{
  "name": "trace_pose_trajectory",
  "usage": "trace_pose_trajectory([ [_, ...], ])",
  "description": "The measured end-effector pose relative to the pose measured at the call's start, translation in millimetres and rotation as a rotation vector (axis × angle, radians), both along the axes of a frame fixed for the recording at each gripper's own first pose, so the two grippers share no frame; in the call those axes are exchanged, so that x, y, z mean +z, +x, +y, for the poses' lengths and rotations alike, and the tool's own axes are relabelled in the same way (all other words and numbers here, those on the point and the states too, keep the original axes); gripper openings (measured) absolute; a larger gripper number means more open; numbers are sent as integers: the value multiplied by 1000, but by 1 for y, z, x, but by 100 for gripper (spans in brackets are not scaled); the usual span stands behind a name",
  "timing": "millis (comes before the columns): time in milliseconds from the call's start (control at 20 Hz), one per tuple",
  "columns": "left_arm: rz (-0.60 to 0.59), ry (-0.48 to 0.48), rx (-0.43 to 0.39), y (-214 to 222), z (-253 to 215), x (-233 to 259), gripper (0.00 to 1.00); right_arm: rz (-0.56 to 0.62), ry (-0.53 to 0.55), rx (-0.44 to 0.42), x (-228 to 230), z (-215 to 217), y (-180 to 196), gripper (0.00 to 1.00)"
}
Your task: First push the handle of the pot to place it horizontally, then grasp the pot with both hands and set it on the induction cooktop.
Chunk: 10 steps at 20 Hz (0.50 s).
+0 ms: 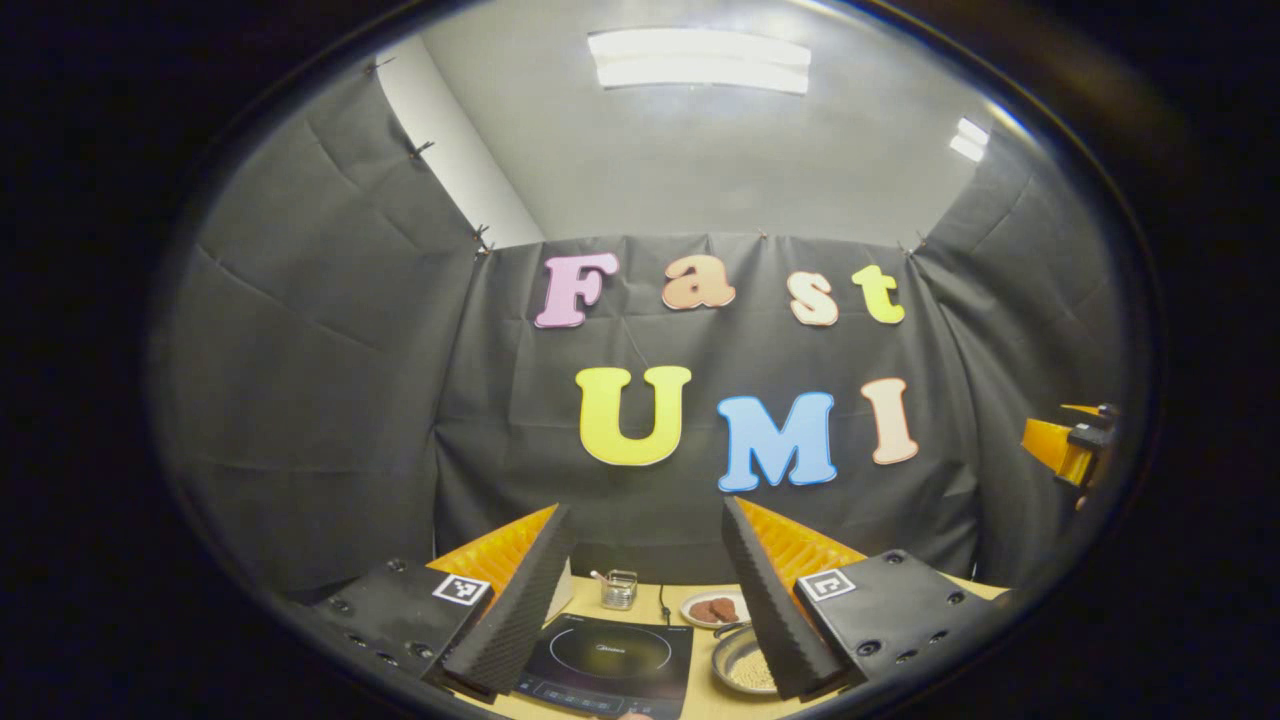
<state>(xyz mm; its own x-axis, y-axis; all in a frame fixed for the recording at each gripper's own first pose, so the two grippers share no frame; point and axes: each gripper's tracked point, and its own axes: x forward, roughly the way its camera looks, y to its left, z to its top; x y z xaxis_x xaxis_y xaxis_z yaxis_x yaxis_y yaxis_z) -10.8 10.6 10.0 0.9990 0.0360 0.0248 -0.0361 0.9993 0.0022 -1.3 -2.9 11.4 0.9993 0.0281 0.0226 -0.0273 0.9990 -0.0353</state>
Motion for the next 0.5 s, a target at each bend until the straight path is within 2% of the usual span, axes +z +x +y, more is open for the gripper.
trace_pose_trajectory([
  [50, 1, 1, 2, -1, 1, 0, 99, 4, -2, 0, -1, 0, 0, 97],
  [150, -1, 5, 4, -1, 4, 0, 96, 9, 11, 0, -1, 1, 0, 97],
  [200, -2, 9, 4, -1, 4, 1, 99, 10, 14, 2, -2, 2, 0, 97],
  [500, -10, 30, 5, 0, 9, 6, 99, 13, 12, 9, -2, 7, 0, 97],
])
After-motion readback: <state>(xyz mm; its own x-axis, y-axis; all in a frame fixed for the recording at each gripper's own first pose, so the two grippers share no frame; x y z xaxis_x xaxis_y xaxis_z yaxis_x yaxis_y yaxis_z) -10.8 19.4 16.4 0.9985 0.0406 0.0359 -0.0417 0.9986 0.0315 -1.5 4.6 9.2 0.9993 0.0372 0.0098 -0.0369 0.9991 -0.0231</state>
